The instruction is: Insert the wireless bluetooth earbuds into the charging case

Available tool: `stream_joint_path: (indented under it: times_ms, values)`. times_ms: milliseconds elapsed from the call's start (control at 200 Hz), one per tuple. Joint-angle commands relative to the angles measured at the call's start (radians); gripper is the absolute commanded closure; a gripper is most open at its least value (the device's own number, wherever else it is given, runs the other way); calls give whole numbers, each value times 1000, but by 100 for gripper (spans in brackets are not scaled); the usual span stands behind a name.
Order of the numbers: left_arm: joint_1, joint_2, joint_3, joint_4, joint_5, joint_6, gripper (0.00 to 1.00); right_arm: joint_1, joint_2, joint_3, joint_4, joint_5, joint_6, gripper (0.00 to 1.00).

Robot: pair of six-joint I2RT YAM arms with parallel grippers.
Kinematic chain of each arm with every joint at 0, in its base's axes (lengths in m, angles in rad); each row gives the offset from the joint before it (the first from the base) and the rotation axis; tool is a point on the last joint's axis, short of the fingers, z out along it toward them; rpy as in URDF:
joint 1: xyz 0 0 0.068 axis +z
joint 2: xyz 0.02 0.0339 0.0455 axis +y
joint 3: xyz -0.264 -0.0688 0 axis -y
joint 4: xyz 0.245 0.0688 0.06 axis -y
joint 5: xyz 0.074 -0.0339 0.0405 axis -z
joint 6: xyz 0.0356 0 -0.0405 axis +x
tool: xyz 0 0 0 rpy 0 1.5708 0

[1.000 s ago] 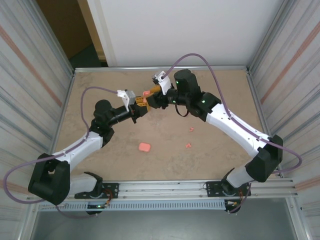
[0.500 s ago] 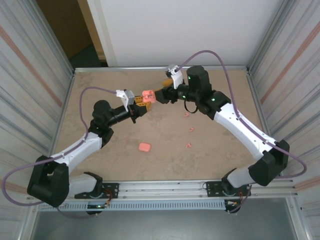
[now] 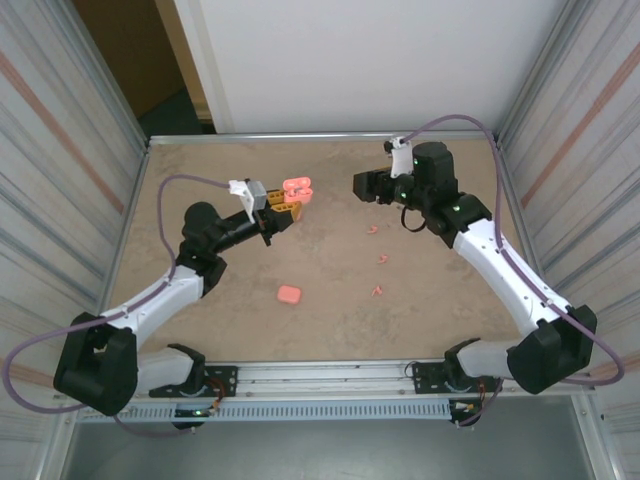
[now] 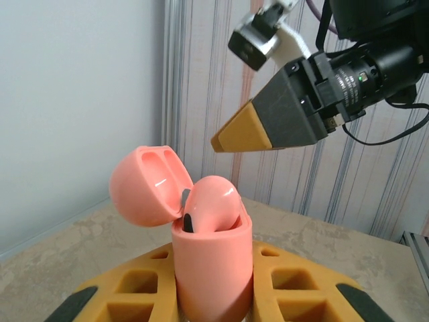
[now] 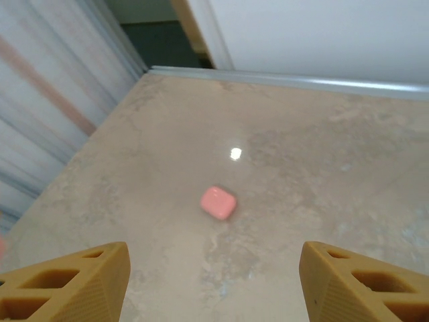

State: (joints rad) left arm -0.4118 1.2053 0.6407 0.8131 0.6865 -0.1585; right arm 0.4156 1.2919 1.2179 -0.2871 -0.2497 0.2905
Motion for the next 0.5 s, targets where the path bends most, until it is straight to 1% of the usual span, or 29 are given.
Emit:
stream_joint_path:
  times_ms: [0,190,396,496]
  values:
    - [-1,-36,9,48,9,0,100,-49,-24,-29,-107,32,86,33]
    - [-4,-45,20,29,10,7,100,-143,20,-71,-253,34,134,37]
    - [-4,-53,21,11,4,16,100,-150,98,-80,-392,127,105,37]
    - [-3,-57,23,-2,4,23,100,-149,139,-92,-409,127,101,37]
